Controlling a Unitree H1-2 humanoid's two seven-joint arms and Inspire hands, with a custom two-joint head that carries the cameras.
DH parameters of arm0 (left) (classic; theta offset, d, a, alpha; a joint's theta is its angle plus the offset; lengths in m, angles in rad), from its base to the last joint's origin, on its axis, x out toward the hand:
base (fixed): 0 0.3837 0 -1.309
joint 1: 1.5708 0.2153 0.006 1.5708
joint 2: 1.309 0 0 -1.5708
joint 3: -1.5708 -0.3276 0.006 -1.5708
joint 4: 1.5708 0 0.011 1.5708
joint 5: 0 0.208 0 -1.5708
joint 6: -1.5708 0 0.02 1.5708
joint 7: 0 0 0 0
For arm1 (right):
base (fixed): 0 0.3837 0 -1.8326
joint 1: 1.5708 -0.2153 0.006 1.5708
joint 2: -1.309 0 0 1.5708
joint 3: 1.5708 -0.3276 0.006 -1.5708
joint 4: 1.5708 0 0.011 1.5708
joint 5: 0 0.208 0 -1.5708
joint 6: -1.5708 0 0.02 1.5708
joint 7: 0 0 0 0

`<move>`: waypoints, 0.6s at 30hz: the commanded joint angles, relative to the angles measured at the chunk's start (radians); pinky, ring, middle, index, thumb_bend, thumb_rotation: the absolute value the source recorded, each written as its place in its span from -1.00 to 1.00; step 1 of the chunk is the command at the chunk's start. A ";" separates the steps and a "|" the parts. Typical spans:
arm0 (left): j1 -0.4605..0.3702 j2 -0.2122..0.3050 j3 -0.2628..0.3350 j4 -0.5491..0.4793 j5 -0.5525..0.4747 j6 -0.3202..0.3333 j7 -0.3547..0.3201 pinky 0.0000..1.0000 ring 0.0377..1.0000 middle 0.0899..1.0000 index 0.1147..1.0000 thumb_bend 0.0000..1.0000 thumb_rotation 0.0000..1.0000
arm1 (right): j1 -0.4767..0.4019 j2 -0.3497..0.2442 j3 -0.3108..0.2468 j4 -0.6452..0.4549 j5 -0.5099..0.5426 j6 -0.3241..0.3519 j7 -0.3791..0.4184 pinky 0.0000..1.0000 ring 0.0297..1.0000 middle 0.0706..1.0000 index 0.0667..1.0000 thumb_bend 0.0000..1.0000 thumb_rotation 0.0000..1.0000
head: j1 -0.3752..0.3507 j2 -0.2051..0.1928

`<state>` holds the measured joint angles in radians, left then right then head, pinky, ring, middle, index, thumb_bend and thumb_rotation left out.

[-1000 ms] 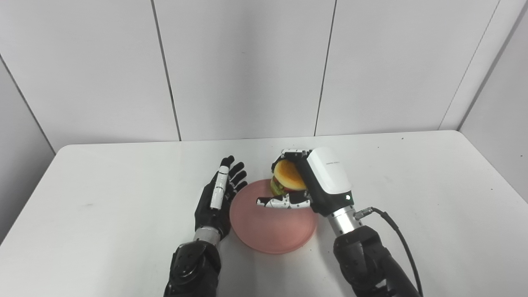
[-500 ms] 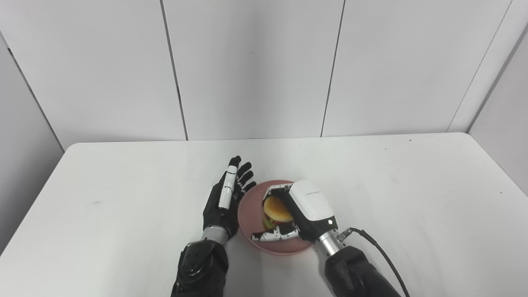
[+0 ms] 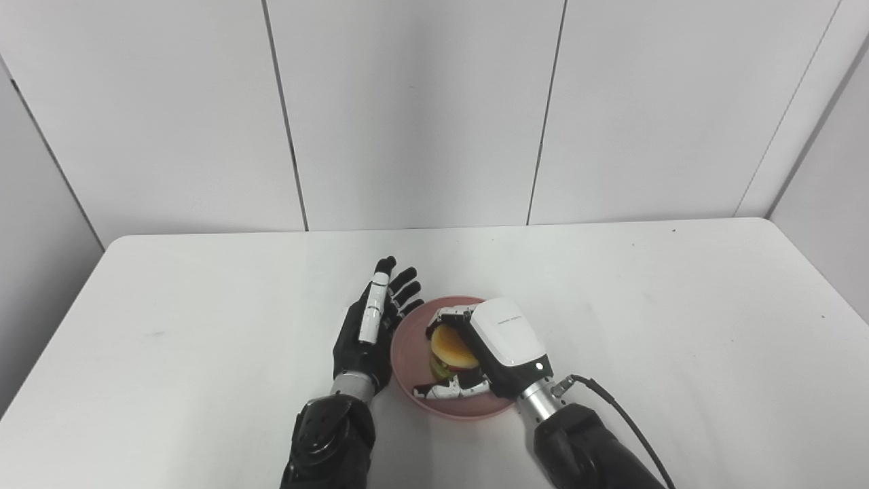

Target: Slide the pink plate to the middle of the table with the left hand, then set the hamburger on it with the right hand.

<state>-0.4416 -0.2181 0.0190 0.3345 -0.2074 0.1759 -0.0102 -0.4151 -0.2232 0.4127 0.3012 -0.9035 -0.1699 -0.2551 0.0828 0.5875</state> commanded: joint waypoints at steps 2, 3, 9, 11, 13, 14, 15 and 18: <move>0.035 0.009 0.002 0.045 0.006 0.067 0.007 0.70 0.79 0.71 0.77 0.36 0.52 | -0.024 -0.004 -0.014 -0.060 0.027 -0.009 0.017 -0.03 0.13 0.26 0.22 0.28 0.32 | -0.001 0.000; 0.035 0.009 0.002 0.045 0.005 0.068 0.006 0.71 0.79 0.72 0.78 0.36 0.53 | -0.023 -0.004 -0.020 -0.073 0.037 -0.010 0.022 0.00 0.16 0.29 0.25 0.28 0.36 | -0.003 0.000; 0.032 0.008 0.001 0.034 0.009 0.073 0.009 0.66 0.76 0.70 0.76 0.36 0.51 | -0.019 -0.006 -0.050 -0.136 0.080 -0.013 0.044 0.09 0.28 0.38 0.35 0.32 0.75 | -0.005 -0.002; 0.029 0.010 -0.001 0.039 0.010 0.068 0.006 0.70 0.79 0.73 0.75 0.35 0.51 | -0.014 -0.005 -0.065 -0.174 0.106 -0.006 0.064 0.10 0.27 0.38 0.37 0.34 0.84 | -0.005 -0.002; 0.026 0.013 -0.006 0.042 0.020 0.066 0.009 0.74 0.81 0.75 0.77 0.38 0.55 | -0.010 -0.001 -0.087 -0.214 0.139 -0.003 0.080 0.04 0.23 0.37 0.38 0.34 0.91 | -0.006 -0.001; 0.026 0.015 -0.009 0.042 0.027 0.067 0.013 0.74 0.80 0.74 0.76 0.40 0.56 | -0.008 0.001 -0.098 -0.229 0.152 -0.003 0.086 0.02 0.21 0.36 0.38 0.37 0.97 | -0.006 -0.001; 0.025 0.014 -0.007 0.040 0.026 0.071 0.015 0.75 0.80 0.74 0.76 0.40 0.55 | -0.007 0.004 -0.112 -0.249 0.170 -0.001 0.091 0.02 0.22 0.37 0.38 0.39 0.98 | -0.007 -0.001; 0.024 0.008 0.006 0.038 0.015 0.072 0.014 0.80 0.81 0.73 0.75 0.40 0.51 | -0.006 0.007 -0.141 -0.295 0.196 0.003 0.104 0.04 0.25 0.39 0.41 0.44 1.00 | -0.007 -0.001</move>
<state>-0.4430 -0.2139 0.0157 0.3354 -0.1912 0.1760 -0.0159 -0.3984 -0.2203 0.2883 0.0534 -0.7266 -0.1679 -0.1495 0.0752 0.5860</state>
